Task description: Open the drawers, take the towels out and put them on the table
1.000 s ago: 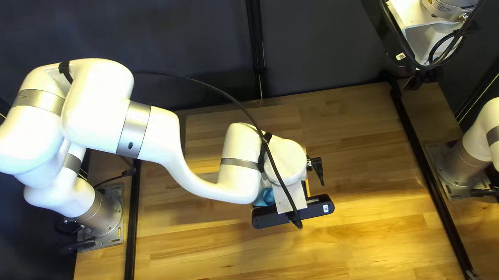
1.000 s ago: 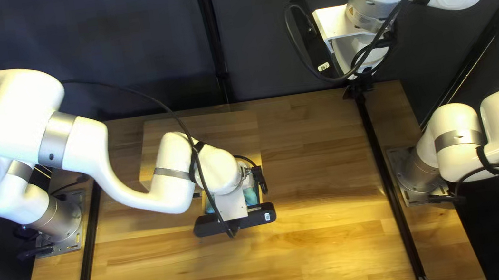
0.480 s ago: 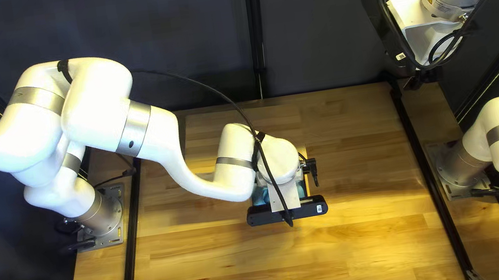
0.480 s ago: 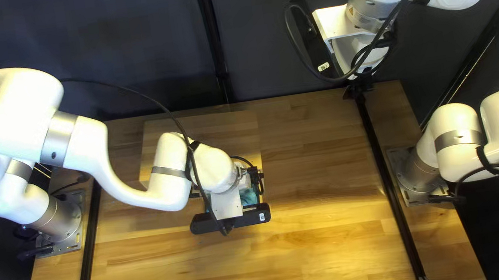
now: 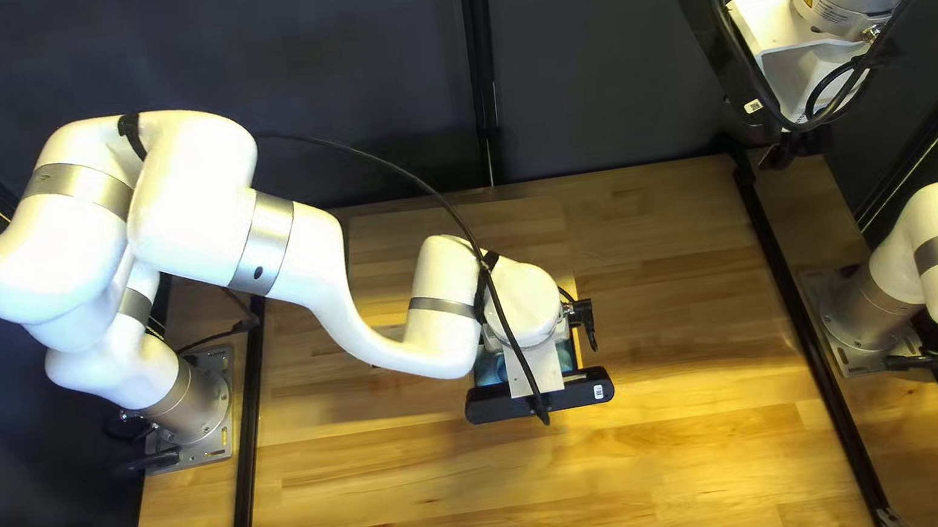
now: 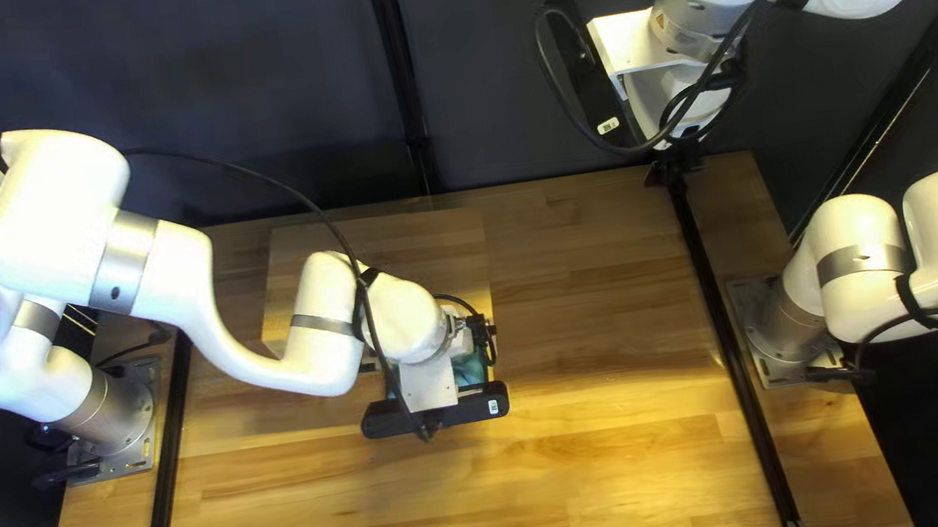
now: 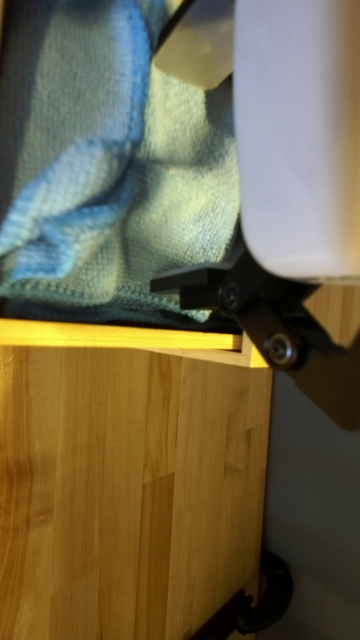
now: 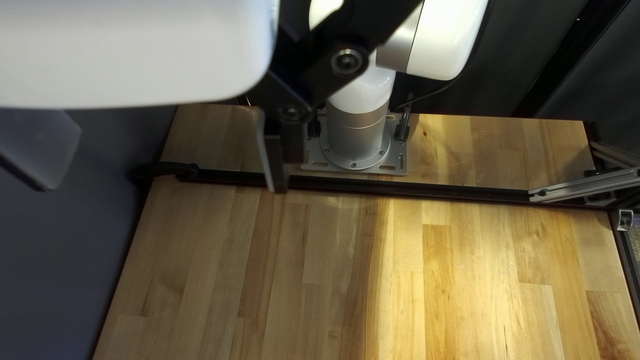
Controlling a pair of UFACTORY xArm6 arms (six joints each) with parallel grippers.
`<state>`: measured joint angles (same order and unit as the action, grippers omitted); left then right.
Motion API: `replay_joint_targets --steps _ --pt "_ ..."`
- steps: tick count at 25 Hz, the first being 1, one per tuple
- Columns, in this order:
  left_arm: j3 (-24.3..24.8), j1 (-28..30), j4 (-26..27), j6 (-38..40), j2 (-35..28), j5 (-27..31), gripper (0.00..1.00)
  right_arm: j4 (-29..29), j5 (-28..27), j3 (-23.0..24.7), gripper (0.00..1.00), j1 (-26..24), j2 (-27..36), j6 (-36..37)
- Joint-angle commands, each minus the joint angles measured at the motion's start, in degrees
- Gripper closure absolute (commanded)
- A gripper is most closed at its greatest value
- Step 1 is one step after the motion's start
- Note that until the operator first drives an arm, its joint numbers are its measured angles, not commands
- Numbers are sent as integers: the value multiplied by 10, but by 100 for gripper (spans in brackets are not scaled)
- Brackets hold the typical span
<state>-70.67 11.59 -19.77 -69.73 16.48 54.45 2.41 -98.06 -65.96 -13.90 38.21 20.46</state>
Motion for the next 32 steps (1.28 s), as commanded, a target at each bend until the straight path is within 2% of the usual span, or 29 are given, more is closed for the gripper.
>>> replay_joint_targets --steps 1,11,22,32 --pt "5 1 -3 3 -2 -6 100 0 0 0 0 0 0 0" --pt "12 6 -4 10 -17 0 100 0 0 0 0 0 0 0" --pt "-6 34 -4 33 -87 92 100 0 0 0 0 0 0 0" --pt "-54 39 2 37 -74 134 100 0 0 0 0 0 0 0"
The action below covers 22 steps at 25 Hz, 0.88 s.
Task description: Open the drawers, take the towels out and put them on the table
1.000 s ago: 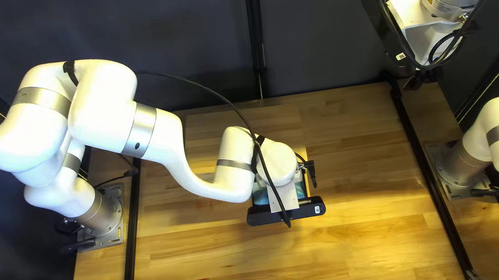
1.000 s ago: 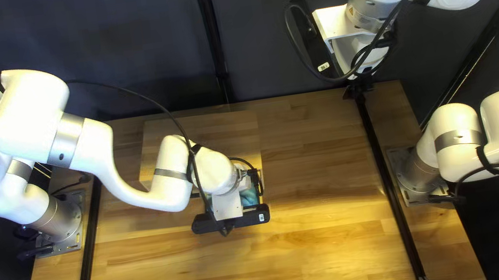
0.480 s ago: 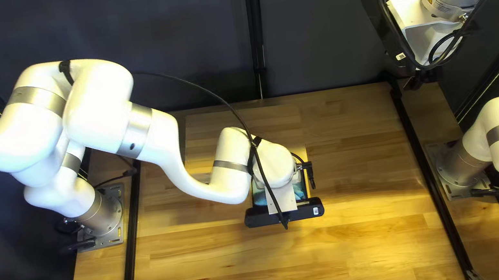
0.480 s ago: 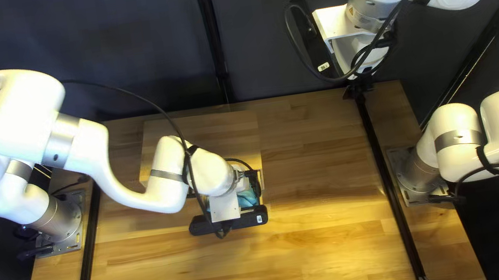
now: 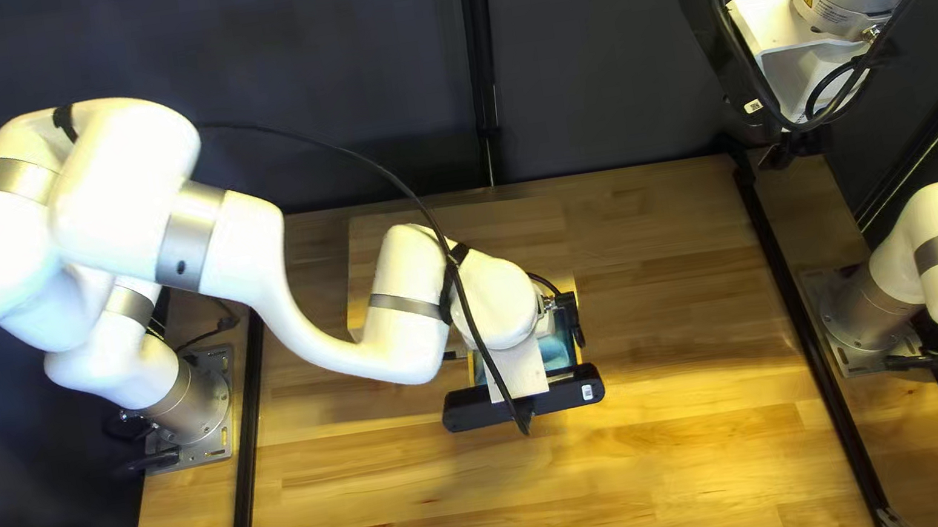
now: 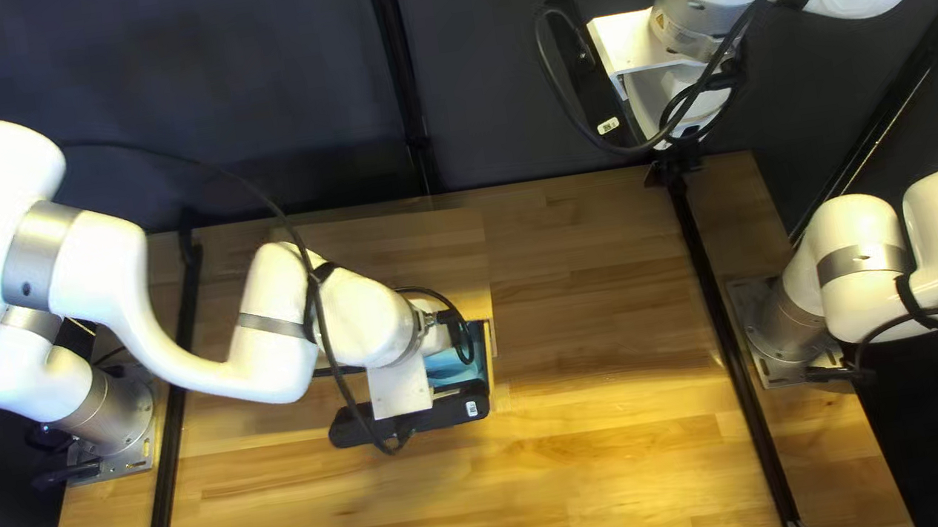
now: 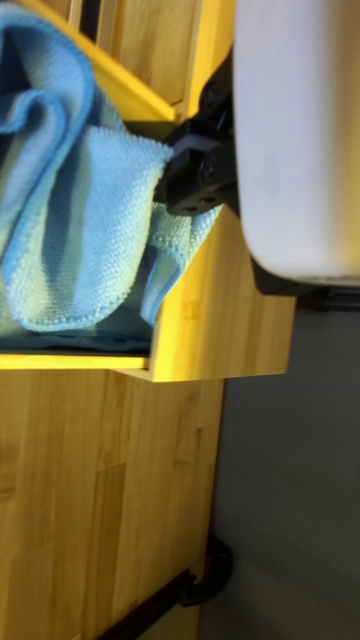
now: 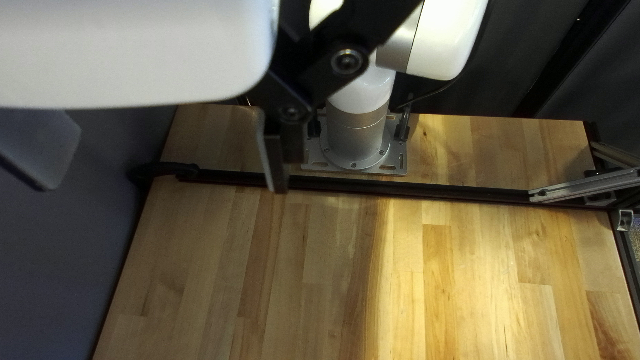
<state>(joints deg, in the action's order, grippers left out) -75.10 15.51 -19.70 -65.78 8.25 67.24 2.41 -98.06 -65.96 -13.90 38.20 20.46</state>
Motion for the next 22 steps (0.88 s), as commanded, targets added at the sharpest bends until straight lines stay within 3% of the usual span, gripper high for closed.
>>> replay_joint_targets --steps 1,4,5,6,7,14,19,22 --pt "-11 -1 3 -5 13 5 100 0 0 0 0 0 0 0" --pt "-9 -7 7 -12 28 -9 97 0 0 0 0 0 0 0" --pt "-7 -11 9 -15 38 -20 66 0 0 0 0 0 0 0" --pt "-7 -15 12 -18 46 -27 12 0 0 0 0 0 0 0" --pt "-7 -19 16 -22 51 -31 0 0 0 0 0 0 0 0" --pt "-24 -10 46 -7 67 -26 0 0 0 0 0 0 0 0" --pt "-25 -10 76 66 54 -22 0 0 0 0 0 0 0 0" --pt "-44 -8 80 148 55 6 0 0 0 0 0 0 0 0"
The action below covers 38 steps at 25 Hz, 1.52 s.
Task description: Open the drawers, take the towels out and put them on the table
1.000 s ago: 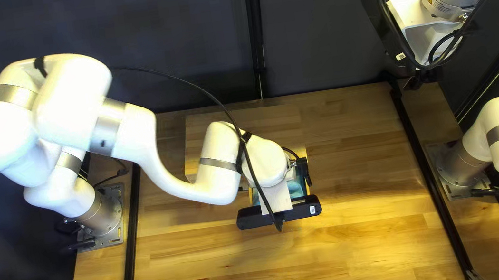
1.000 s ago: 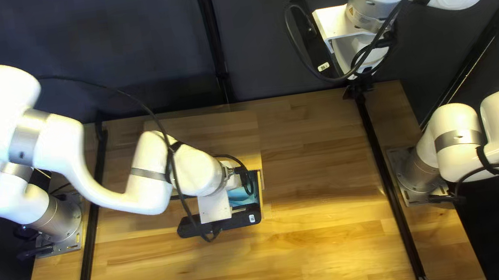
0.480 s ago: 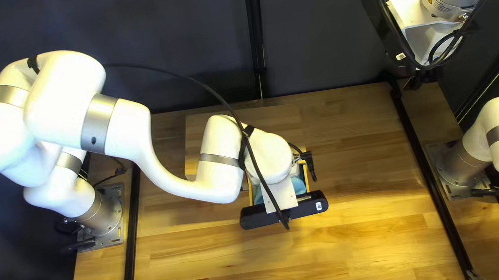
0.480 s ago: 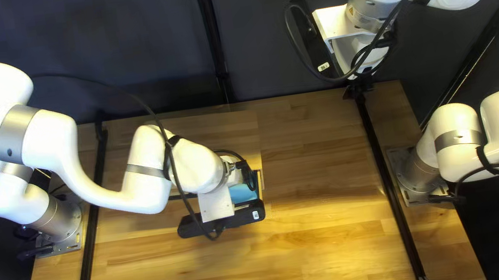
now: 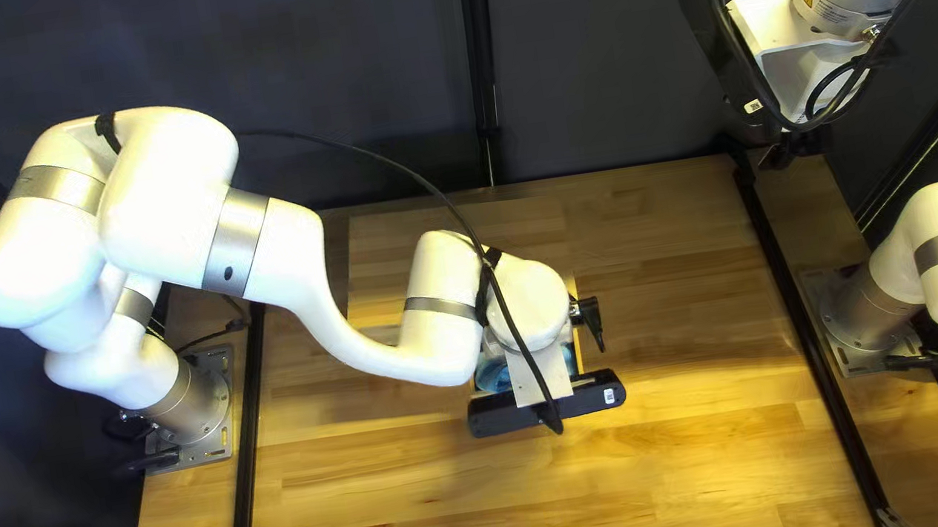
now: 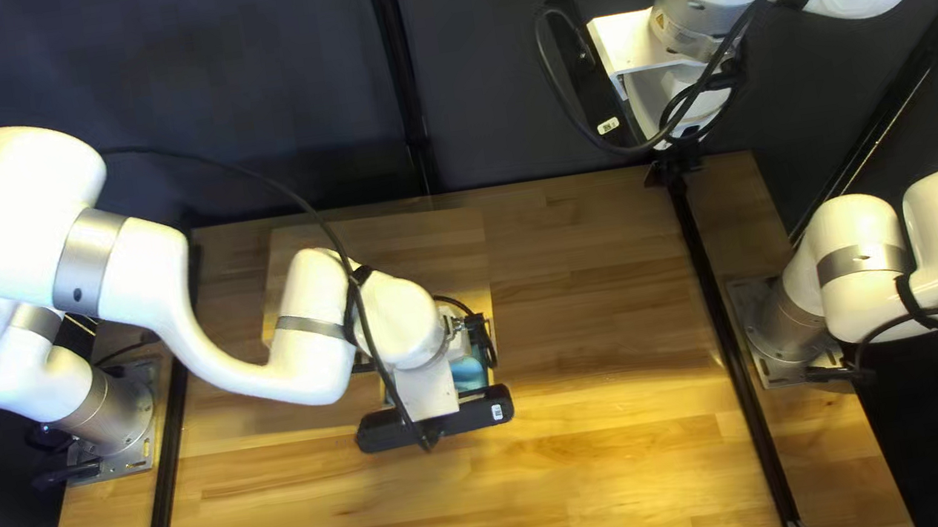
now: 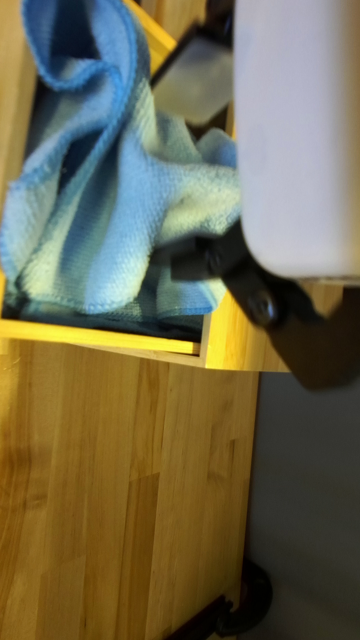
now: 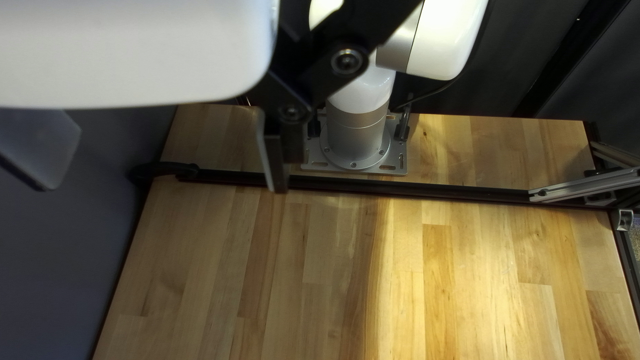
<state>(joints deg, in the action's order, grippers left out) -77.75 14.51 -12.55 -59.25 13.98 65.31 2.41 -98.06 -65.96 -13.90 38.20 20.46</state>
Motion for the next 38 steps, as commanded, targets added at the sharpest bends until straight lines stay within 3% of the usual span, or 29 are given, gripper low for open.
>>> replay_joint_targets --steps 1,5,11,20,29,38 --pt "-23 0 7 113 -5 37 0 0 0 0 0 0 0 0" --pt "-37 10 -1 245 -17 74 0 0 0 0 0 0 0 0" --pt "9 37 -6 474 -49 60 0 0 0 0 0 0 0 0" --pt "25 68 -62 772 -46 67 0 0 0 0 0 0 0 0" --pt "8 69 -87 936 -33 68 0 0 0 0 0 0 0 0" --pt "45 69 -107 984 -42 15 0 0 0 0 0 0 0 0"
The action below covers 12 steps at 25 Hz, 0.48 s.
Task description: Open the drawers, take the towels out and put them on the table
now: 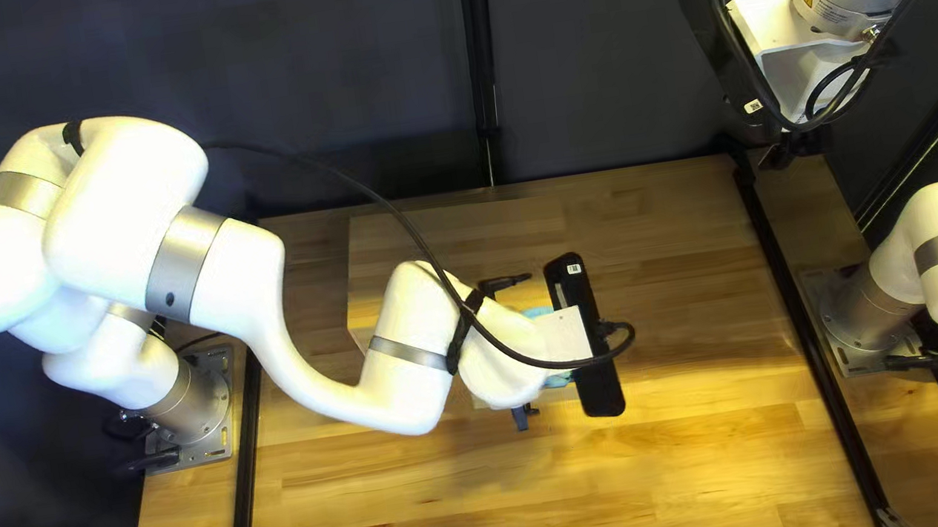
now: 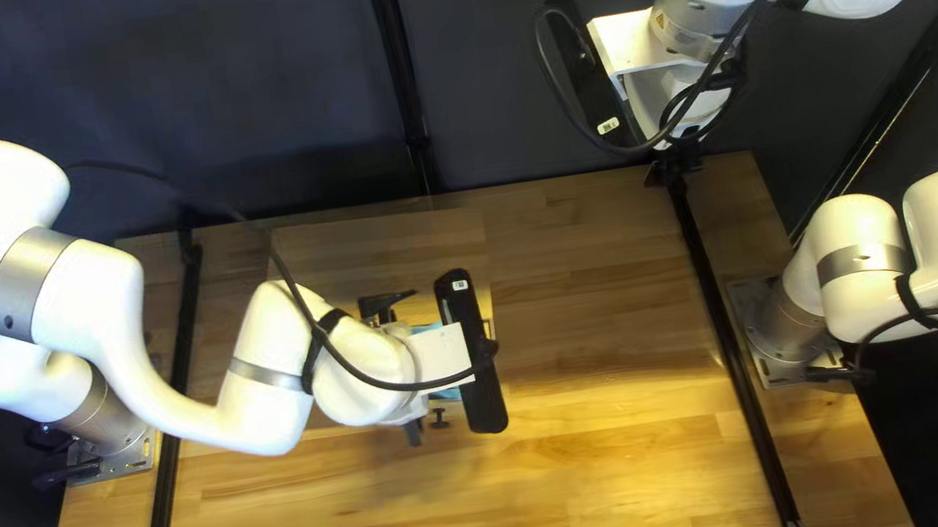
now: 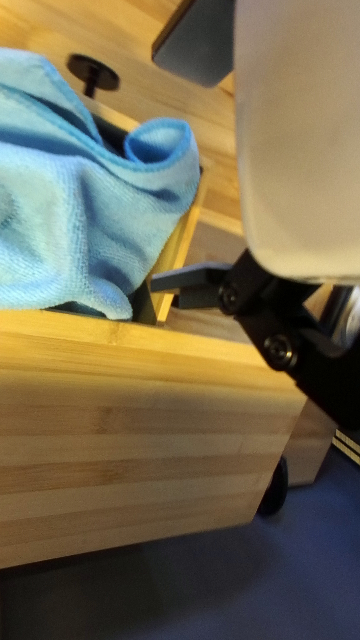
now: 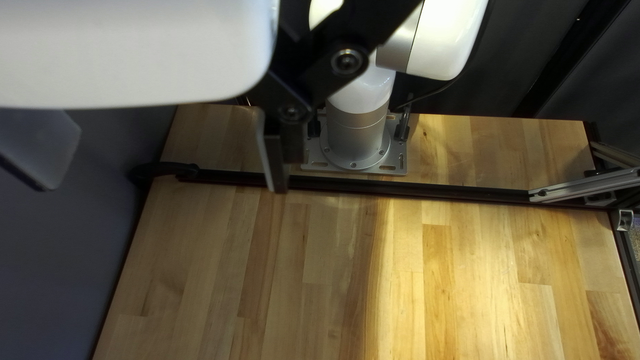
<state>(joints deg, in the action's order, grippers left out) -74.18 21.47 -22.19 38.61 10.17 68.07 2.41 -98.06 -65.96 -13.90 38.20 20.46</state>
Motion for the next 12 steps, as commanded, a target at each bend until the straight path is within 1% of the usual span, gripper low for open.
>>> replay_joint_targets --steps 1,5,12 --pt "10 -1 -15 5 -3 -16 0 0 0 0 0 0 0 0" --pt "17 -6 -29 -4 1 -34 0 0 0 0 0 0 0 0" --pt "32 -9 -46 -14 -7 -42 0 0 0 0 0 0 0 0"
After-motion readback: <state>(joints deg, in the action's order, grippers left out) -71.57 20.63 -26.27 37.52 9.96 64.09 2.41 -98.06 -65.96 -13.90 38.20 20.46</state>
